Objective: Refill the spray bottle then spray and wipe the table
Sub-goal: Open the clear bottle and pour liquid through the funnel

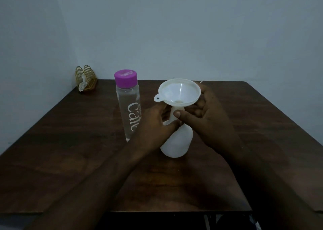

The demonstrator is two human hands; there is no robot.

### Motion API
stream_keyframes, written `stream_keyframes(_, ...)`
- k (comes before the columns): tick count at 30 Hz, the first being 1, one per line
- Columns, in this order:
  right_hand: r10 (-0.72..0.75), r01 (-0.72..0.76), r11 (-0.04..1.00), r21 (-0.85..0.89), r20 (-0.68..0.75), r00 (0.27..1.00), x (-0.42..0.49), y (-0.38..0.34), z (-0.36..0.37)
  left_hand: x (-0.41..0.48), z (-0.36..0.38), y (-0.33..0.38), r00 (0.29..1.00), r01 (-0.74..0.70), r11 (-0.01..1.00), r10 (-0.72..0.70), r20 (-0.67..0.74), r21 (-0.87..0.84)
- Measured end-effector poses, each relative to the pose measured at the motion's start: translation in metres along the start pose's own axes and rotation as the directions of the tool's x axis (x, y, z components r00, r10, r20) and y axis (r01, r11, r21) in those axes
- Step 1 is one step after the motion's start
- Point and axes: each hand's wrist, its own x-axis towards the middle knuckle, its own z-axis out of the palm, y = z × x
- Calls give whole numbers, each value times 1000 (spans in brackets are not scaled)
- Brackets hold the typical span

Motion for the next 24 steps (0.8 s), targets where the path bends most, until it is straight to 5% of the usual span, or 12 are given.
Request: stream_keyframes(24,29,-29,1000,2,-173,985,-1,-7,-4,-13,-12,0,994,110,994,-110,-1,22)
